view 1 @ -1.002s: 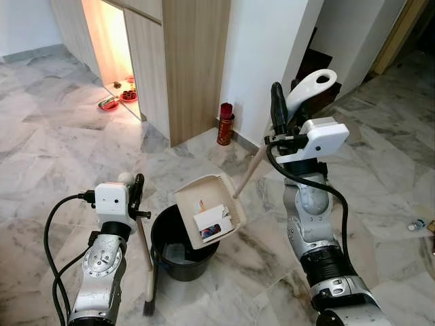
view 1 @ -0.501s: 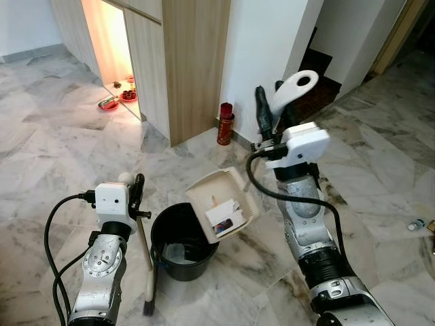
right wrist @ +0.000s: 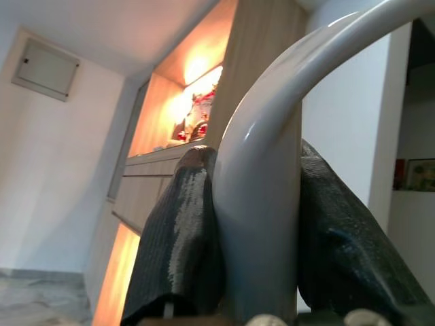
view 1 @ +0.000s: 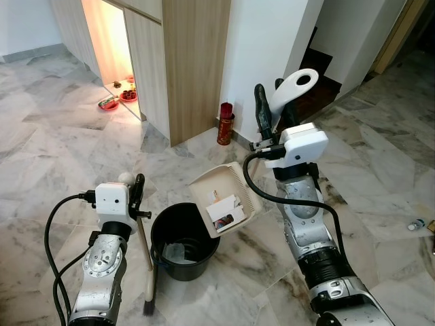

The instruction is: Sweep floor

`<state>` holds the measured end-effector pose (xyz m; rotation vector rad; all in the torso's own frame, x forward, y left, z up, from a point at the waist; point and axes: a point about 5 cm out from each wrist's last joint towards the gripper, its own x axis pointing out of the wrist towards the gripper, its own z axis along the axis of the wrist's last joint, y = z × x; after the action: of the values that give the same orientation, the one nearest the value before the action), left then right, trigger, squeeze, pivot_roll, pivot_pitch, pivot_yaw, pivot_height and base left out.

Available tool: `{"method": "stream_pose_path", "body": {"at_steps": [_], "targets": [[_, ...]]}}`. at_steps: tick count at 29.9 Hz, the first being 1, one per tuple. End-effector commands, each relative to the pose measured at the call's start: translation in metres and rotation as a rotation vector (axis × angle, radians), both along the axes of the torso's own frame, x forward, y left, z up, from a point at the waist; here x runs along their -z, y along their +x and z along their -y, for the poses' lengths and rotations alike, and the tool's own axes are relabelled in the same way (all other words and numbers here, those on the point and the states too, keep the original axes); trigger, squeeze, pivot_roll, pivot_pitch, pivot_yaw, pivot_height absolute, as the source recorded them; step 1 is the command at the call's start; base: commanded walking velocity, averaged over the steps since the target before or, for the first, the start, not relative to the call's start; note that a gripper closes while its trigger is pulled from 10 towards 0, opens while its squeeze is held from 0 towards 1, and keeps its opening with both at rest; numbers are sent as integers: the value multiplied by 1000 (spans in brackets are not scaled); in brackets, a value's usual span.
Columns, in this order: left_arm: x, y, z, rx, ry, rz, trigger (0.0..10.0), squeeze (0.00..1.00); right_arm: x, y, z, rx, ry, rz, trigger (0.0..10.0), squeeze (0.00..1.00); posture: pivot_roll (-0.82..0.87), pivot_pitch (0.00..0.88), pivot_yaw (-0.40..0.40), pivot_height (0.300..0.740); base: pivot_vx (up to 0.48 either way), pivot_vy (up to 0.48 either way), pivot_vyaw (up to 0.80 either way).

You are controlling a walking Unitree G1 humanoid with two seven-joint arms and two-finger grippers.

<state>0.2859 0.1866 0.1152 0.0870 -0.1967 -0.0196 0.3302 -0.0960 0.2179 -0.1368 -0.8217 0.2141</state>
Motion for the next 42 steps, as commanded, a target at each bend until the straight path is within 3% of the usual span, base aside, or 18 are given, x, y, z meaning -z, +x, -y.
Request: {"method": "stream_pose_path", "body": {"at_steps": [1,6,19,32,42], "targets": [[-13,3,10,39,-29,62,10000,0,-15,-2,3,17,8,79,10000,0,86,0,-106,740,0,0,0],[-13,2,8,36,-29,62,10000,0,-15,-2,3,18,12,81,10000,0,87,0,-107,740,0,0,0],[-14,3,9,37,-27,65,10000,0,-14,3,16,96,145,33,10000,0,90,0,-109,740,0,0,0],[-14,2,9,38,-27,66,10000,0,-16,-4,3,67,4,108,10000,0,92,0,-110,740,0,0,0],[-14,3,10,39,-30,68,10000,0,-13,-1,3,58,54,60,10000,0,91,0,-113,740,0,0,0]]}}
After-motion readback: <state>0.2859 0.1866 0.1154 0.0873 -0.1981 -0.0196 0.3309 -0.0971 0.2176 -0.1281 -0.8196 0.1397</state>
